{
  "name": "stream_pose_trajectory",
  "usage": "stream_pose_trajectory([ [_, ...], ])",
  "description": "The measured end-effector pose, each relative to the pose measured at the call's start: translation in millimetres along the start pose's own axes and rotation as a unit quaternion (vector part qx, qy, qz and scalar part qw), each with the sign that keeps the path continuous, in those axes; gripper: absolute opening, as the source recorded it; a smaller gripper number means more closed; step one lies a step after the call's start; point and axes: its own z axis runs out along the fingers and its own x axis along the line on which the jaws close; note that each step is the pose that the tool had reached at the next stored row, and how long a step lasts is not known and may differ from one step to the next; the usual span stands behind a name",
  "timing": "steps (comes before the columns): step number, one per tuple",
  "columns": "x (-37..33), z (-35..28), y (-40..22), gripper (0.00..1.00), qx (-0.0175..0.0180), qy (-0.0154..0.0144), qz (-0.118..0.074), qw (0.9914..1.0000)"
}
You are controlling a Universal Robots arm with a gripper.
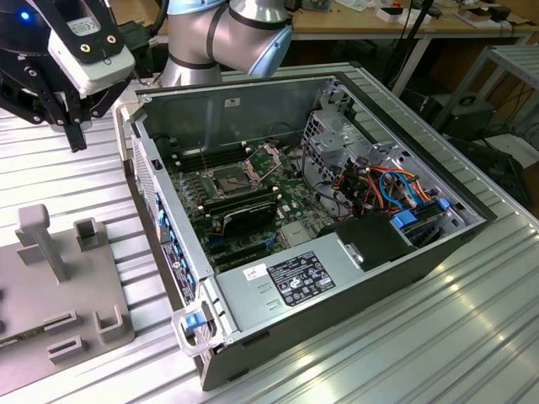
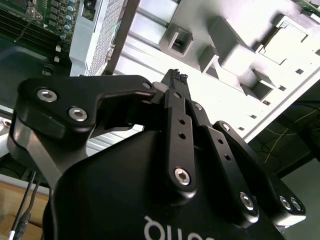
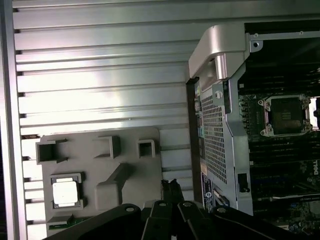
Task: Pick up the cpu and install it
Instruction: 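Reach for the cpu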
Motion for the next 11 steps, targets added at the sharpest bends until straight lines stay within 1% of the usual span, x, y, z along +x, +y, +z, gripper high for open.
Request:
stream_pose_trajectory([
  [7,13.6,-0.3,-1.0,0.11,0.0,0.0,0.0,1.0],
  [11,19.5,-0.5,-1.4,0.11,0.0,0.0,0.0,1.0],
])
